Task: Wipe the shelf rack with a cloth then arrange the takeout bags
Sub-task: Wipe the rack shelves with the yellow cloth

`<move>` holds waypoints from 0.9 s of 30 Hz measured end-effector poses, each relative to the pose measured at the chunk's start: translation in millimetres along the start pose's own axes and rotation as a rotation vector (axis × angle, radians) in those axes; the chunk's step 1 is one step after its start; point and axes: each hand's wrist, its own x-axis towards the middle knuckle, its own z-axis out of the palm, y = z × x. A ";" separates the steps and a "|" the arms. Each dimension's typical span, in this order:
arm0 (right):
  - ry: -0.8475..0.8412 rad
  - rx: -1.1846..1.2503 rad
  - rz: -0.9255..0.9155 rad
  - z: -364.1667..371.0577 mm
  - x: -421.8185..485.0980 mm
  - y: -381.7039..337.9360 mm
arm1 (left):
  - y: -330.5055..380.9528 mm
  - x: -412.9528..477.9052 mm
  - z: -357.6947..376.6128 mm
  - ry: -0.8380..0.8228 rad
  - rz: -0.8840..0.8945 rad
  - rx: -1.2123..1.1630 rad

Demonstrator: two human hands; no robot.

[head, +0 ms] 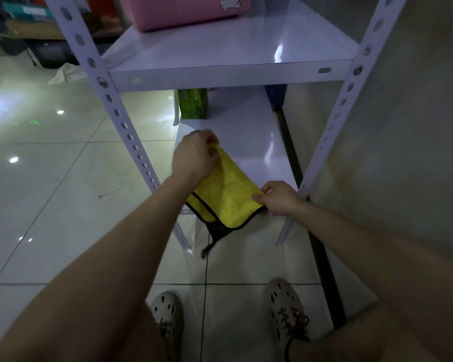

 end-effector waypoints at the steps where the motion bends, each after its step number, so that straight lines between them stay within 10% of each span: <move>1: -0.037 0.013 0.078 5.3 3.4 5.2 | 5.3 5.3 12.3 -0.022 0.027 -0.037; 9: -0.267 -0.140 0.304 34.0 9.6 16.8 | -60.4 -15.8 57.8 -0.382 -0.072 0.224; 18: 0.042 -0.483 0.004 18.9 21.4 4.9 | -86.9 -23.7 68.2 -0.568 -0.444 -0.082; 27: -0.103 -0.692 -0.330 34.1 31.4 5.4 | -83.4 -18.7 86.2 -0.586 -0.443 0.039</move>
